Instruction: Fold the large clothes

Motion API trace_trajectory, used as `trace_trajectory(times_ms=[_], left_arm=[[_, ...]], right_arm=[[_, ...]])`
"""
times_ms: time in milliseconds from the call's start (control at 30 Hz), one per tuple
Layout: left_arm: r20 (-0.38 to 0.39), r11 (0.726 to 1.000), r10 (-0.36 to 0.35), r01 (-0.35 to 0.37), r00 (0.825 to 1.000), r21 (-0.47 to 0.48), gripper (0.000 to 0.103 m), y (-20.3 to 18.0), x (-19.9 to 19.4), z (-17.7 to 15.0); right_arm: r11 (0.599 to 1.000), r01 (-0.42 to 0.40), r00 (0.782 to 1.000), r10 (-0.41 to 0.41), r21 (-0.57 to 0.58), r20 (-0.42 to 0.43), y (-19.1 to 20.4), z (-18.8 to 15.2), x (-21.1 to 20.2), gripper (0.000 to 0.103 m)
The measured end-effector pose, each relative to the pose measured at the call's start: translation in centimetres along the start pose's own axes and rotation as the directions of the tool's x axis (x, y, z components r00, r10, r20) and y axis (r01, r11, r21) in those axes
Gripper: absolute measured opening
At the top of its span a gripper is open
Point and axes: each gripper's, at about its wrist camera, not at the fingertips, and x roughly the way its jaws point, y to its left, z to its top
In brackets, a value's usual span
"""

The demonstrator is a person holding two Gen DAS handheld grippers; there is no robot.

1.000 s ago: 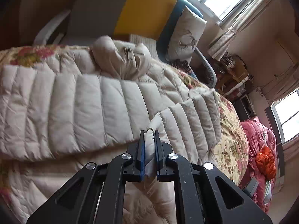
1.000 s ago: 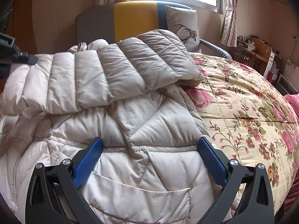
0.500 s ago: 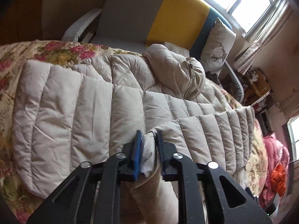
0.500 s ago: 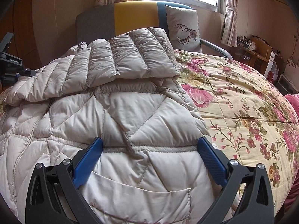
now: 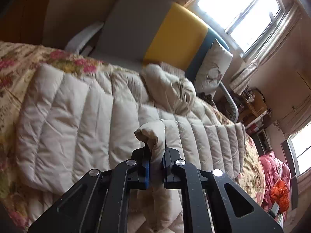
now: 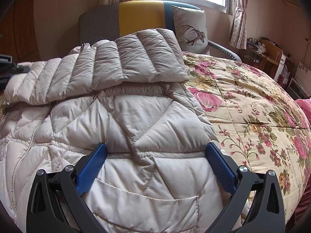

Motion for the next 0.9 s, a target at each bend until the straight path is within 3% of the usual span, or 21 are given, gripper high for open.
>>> trace_trajectory(times_ms=[100, 200, 267, 400, 567, 700, 900], left_arm=[[0.038, 0.996, 0.092, -0.092, 0.995, 0.014, 0.008, 1.2, 0.0, 1.6], [-0.005, 0.975, 0.213, -0.212, 0.977, 0.058, 0.008, 3.1, 2.4, 0.7], [-0.043, 0.973, 0.212, -0.206, 0.976, 0.107, 0.008, 3.9, 3.7, -0.7], [0.046, 0.968, 0.180, -0.185, 0.983, 0.169, 0.021, 3.8, 3.6, -3.4], [0.085, 0.977, 0.115, -0.128, 0.990, 0.168, 0.037, 4.4, 3.3, -4.1], [0.082, 0.976, 0.120, -0.133, 0.989, 0.174, 0.038, 4.4, 3.6, -4.1], [0.074, 0.952, 0.197, -0.209, 0.978, 0.223, 0.038, 3.3, 5.2, -4.3]], right_arm=[[1.000, 0.002, 1.000, -0.002, -0.005, 0.000, 0.1, -0.1, -0.1, 0.101], [1.000, -0.001, 1.000, 0.001, -0.005, 0.000, 0.2, -0.1, -0.1, 0.101], [1.000, -0.002, 1.000, 0.002, -0.008, -0.008, 0.1, 0.0, -0.1, 0.101], [1.000, -0.001, 0.995, -0.002, -0.031, -0.095, 0.2, 1.6, 0.0, 0.101], [1.000, 0.005, 1.000, -0.005, 0.000, 0.013, -0.5, 7.6, -0.2, 0.101], [0.995, 0.101, 0.993, -0.102, 0.022, 0.052, -0.8, 12.7, 3.4, 0.101], [0.984, 0.158, 0.987, -0.155, 0.081, -0.040, -2.7, 17.1, 11.9, 0.101]])
